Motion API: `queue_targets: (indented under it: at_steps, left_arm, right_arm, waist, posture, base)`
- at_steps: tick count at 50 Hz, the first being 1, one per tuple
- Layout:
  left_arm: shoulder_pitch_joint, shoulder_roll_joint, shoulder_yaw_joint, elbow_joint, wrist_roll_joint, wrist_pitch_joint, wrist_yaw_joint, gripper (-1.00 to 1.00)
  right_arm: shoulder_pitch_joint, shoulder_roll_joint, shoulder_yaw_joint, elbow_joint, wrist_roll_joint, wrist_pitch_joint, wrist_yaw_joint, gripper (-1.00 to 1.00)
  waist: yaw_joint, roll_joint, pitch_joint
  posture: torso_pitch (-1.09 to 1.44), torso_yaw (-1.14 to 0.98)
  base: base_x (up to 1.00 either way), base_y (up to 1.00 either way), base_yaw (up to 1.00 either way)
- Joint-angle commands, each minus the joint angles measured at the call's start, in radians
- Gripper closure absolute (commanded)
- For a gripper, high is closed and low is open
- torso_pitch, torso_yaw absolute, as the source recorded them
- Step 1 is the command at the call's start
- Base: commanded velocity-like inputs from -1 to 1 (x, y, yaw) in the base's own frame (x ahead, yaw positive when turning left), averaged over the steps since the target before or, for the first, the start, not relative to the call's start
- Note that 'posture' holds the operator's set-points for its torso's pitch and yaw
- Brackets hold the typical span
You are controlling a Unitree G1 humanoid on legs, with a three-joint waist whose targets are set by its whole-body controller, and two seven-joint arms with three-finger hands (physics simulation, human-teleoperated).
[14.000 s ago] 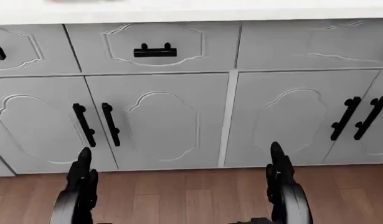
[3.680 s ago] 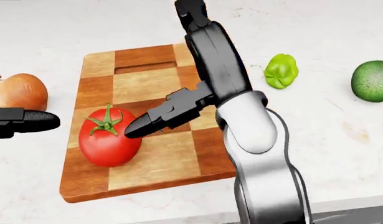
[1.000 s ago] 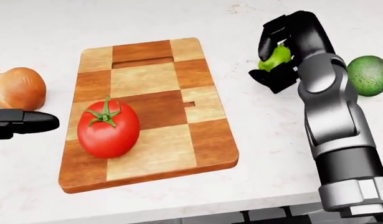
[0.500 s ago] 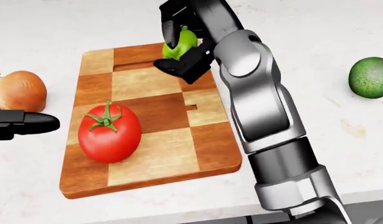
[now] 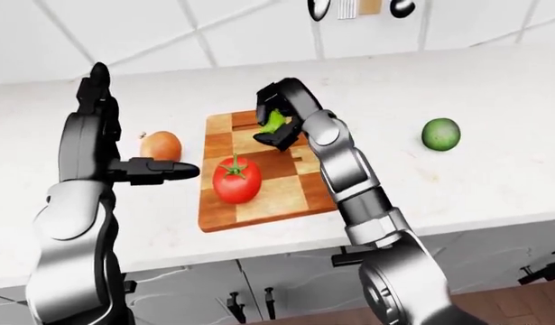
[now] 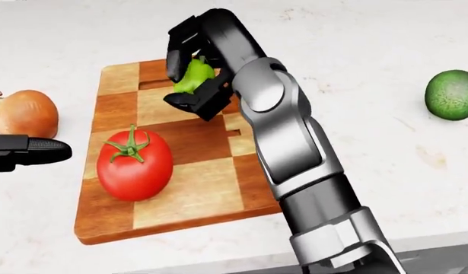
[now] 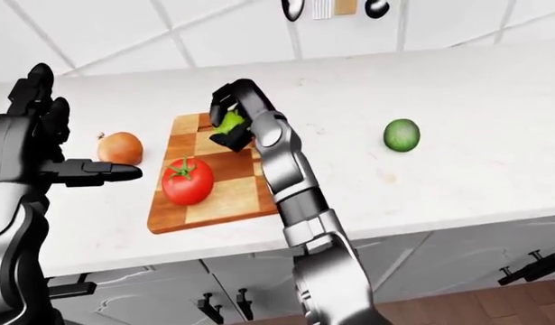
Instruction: Place the avocado, onion, tomato and bell pepper on the cutting board.
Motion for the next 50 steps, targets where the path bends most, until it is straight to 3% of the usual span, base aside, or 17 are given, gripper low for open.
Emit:
queue_targets:
  at_steps: [1, 11, 24, 29, 34, 36, 40, 50]
  left_arm:
    - [-0.021, 0.013, 0.012, -0.03, 0.003, -0.027, 0.004, -1.0]
    - [-0.022, 0.017, 0.014, -0.039, 0.003, -0.019, 0.004, -1.0]
    - [-0.023, 0.015, 0.012, -0.038, 0.004, -0.02, 0.004, -1.0]
    - [-0.021, 0.015, 0.013, -0.038, 0.005, -0.021, 0.003, -1.0]
    - [-0.02, 0.015, 0.014, -0.043, 0.005, -0.018, 0.002, -1.0]
    - [-0.019, 0.015, 0.014, -0.043, 0.005, -0.019, 0.002, -1.0]
    - [-0.019, 0.016, 0.016, -0.042, 0.004, -0.019, 0.002, -1.0]
    - [-0.023, 0.017, 0.016, -0.045, 0.001, -0.016, 0.003, -1.0]
  right_arm:
    - [-0.045, -0.004, -0.005, -0.047, -0.005, -0.029, -0.017, 0.65]
    - [-0.036, -0.022, -0.008, -0.018, -0.04, -0.045, -0.037, 0.38]
    - [-0.001, -0.019, -0.007, -0.045, -0.051, -0.037, -0.013, 0.19]
    - [0.011, -0.017, -0.005, -0.052, -0.052, -0.037, -0.008, -0.1]
    - [0.015, -0.016, -0.005, -0.059, -0.052, -0.034, -0.003, -0.5]
    - [0.019, -0.016, -0.004, -0.06, -0.053, -0.034, 0.0, -0.75]
    - [0.018, -0.017, -0.005, -0.058, -0.052, -0.033, 0.0, -1.0]
    - [-0.013, -0.045, -0.027, -0.107, -0.045, -0.002, -0.019, -1.0]
  waist:
    - [-0.001, 0.007, -0.029]
    - [0.001, 0.006, -0.028]
    - [0.001, 0.004, -0.03]
    - [0.001, 0.005, -0.031]
    - [0.001, 0.004, -0.031]
    - [0.001, 0.004, -0.031]
    - [0.001, 0.004, -0.032]
    - [0.002, 0.003, -0.031]
  posture:
    - [0.0, 0.0]
    - [0.0, 0.0]
    - [0.0, 0.0]
    - [0.0, 0.0]
    - [0.0, 0.0]
    - [0.0, 0.0]
    - [0.0, 0.0]
    - [0.0, 0.0]
  base:
    - [0.0, 0.0, 0.0]
    - [0.0, 0.0, 0.0]
    - [0.0, 0.0, 0.0]
    - [0.0, 0.0, 0.0]
    - [0.0, 0.0, 0.0]
    - [0.0, 0.0, 0.0]
    - [0.0, 0.0, 0.0]
    - [0.0, 0.0, 0.0]
